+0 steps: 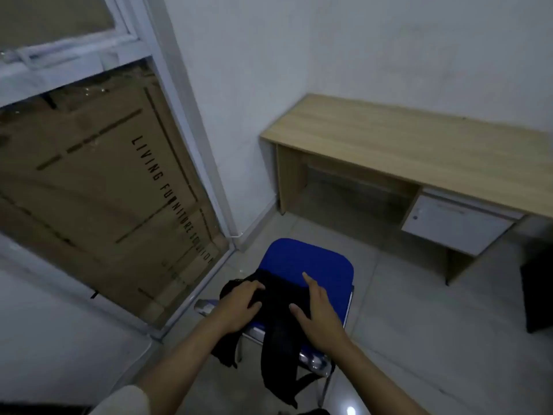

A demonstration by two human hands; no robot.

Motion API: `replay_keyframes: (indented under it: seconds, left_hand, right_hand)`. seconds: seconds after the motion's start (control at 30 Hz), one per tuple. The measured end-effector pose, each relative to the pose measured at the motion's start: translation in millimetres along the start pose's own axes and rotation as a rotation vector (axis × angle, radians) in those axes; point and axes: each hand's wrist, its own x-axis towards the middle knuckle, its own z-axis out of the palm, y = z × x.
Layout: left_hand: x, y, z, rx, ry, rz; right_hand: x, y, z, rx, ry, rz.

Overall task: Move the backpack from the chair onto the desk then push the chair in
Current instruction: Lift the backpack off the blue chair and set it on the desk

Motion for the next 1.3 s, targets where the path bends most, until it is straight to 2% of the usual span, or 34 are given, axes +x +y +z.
replay_keyframes:
  seconds: [0.1, 0.2, 0.27, 0.33, 0.43, 0.5, 0.6, 0.7, 0.9, 1.13, 1.3]
  left_hand:
    - [5.4, -6.1, -4.9, 0.033, 0.014, -0.019]
    - [7.1, -7.1, -14.6, 0.194, 0.035, -0.156]
    - [5.1, -8.3, -20.4, 0.312, -0.046, -0.295]
    - [-3.0, -5.5, -22.3, 0.423, -0.184, -0.339]
    - [-13.9, 4.0, -22.0, 0.519, -0.187, -0.259]
    - [-15.7, 3.0, -26.0, 0.489, -0.164, -0.196]
    - [-13.8, -2.9, -36.8, 0.339, -0.225, -0.206]
    - [-15.1, -7.1, -47.7, 0.423, -0.252, -0.163]
    - [-16.5, -29.1, -76.2, 0.537, -0.169, -0.066]
    - [16.2, -50.6, -83.6, 0.596, -0.016, 0.121]
    - [37.2, -33.9, -73.2, 0.492, -0.144, 0.102]
  right_hand:
    - [-1.6, 0.7, 12.1, 0.027, -0.027, 0.111]
    - [-4.7, 4.0, 21.8, 0.038, -0.034, 0.166]
    - [-4.4, 3.6, 23.2, 0.029, -0.029, 0.176]
    - [-3.4, 2.9, 26.1, 0.015, -0.033, 0.192]
    - [0.6, -1.8, 28.5, 0.001, -0.047, 0.206]
    - [3.8, -6.6, 32.2, 0.004, -0.068, 0.204]
    - [6.4, -12.8, 39.0, 0.0, -0.097, 0.197]
    - [5.5, -17.7, 44.5, -0.022, -0.126, 0.188]
    - [3.3, -23.8, 49.8, -0.061, -0.196, 0.18]
    - [6.1, -27.1, 48.3, -0.111, -0.177, 0.213]
    - [4.3, -24.1, 50.0, -0.078, -0.165, 0.273]
